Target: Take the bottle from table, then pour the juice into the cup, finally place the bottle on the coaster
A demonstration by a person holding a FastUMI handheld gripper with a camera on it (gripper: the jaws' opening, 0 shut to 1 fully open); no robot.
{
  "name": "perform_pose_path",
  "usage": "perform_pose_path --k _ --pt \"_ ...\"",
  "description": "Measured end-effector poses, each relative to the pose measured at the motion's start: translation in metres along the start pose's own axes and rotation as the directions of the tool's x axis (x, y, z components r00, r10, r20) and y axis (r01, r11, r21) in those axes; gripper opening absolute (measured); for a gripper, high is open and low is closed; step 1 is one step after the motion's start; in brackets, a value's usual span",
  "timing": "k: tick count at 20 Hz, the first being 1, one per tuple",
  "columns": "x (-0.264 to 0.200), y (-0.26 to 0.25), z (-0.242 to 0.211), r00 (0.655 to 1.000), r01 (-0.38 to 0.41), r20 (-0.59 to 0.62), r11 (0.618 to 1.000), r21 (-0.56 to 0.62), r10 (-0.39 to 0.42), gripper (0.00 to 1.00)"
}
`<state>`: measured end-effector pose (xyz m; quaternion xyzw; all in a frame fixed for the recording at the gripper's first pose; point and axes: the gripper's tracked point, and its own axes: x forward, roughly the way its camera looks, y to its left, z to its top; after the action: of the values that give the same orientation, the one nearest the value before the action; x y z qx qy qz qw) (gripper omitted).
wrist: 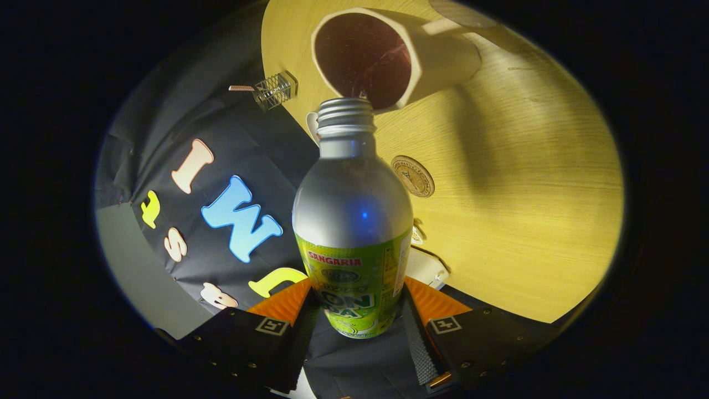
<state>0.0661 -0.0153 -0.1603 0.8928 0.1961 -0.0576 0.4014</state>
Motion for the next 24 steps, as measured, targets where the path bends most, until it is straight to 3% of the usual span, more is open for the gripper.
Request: perform_pose_path --k 24 --pt "-0.013 0.019 0.003 0.999 -0.038 0.014 0.998 0.058 0.037 0.77"
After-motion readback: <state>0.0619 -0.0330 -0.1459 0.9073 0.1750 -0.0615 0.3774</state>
